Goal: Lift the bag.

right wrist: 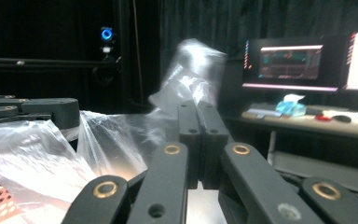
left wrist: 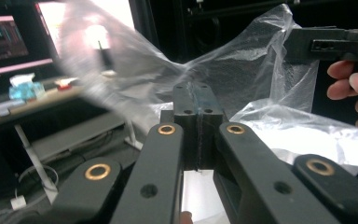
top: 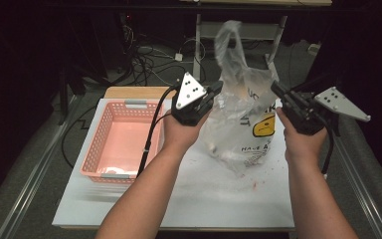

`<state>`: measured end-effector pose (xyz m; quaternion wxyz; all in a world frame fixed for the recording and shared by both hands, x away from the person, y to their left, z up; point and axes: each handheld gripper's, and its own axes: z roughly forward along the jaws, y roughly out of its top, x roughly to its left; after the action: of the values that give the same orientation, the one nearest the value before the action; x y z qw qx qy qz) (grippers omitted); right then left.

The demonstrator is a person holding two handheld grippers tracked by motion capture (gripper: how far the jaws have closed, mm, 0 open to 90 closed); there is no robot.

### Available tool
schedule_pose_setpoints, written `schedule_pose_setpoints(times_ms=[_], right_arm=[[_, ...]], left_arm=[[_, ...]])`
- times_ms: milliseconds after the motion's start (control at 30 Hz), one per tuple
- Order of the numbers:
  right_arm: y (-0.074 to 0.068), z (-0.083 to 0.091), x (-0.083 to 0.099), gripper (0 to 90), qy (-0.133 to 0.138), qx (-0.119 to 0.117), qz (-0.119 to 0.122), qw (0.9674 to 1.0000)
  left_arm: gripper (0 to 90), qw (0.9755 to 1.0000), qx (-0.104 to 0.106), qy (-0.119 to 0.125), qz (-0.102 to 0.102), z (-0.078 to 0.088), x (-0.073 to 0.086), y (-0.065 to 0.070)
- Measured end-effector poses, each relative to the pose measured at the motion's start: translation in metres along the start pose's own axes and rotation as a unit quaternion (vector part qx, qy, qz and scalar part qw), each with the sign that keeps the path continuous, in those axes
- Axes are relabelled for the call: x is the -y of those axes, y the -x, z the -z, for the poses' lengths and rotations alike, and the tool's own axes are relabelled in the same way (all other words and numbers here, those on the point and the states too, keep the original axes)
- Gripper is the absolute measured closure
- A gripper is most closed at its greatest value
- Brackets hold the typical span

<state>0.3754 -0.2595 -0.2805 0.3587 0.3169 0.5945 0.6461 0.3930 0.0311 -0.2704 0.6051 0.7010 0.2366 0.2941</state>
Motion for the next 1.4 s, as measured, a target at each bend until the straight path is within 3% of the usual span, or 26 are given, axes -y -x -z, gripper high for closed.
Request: schedule_pose_setpoints(times_ms=[200, 267, 367, 467, 567, 733, 833, 1000, 1167, 1333, 1400], right_arm=[[0.012, 0.001, -0.029, 90.0, 0.021, 0.018, 0.01, 0.9996], [0.016, 0.004, -0.038, 90.0, 0.032, 0.023, 0.017, 0.9991], [0.019, 0.008, -0.045, 90.0, 0.04, 0.027, 0.018, 0.9986], [0.021, 0.009, -0.042, 90.0, 0.036, 0.026, 0.018, 0.9989], [0.024, 0.003, -0.029, 90.0, 0.011, 0.022, 0.01, 0.9997], [0.019, -0.011, -0.006, 90.0, -0.023, 0.01, 0.005, 0.9997], [0.018, -0.012, -0.008, 90.0, -0.017, 0.013, 0.008, 0.9997], [0.023, -0.003, -0.024, 90.0, 0.002, 0.024, 0.018, 0.9995], [0.026, -0.006, -0.007, 90.0, -0.031, 0.023, 0.013, 0.9992], [0.025, 0.0, 0.014, 89.7, -0.05, 0.019, 0.013, 0.9985], [0.024, 0.005, 0.018, 82.9, -0.052, 0.017, 0.012, 0.9985]], left_arm=[[88.6, 0.9994, -0.003, 0.031, -0.014, -0.005, -0.034, -0.002], [88.6, 0.999, -0.009, 0.038, -0.023, -0.004, -0.041, -0.003], [88.5, 0.9989, -0.01, 0.041, -0.018, -0.005, -0.043, -0.005], [88.5, 0.9993, -0.009, 0.029, -0.024, -0.006, -0.04, -0.007], [88.5, 0.9991, 0.001, 0.03, -0.03, -0.004, -0.042, -0.003], [88.5, 0.9978, 0.011, 0.05, -0.043, -0.001, -0.052, 0.007], [88.5, 0.9989, 0.006, 0.029, -0.035, -0.009, -0.043, 0.002], [88.4, 0.9997, -0.005, -0.023, -0.011, -0.018, -0.009, -0.011], [87.4, 0.9981, -0.011, -0.061, 0.005, -0.014, 0.027, -0.015], [67.5, 0.9965, -0.017, -0.08, 0.019, 0.002, 0.048, -0.017], [59.2, 0.9959, -0.013, -0.085, 0.028, 0.01, 0.055, -0.016]])
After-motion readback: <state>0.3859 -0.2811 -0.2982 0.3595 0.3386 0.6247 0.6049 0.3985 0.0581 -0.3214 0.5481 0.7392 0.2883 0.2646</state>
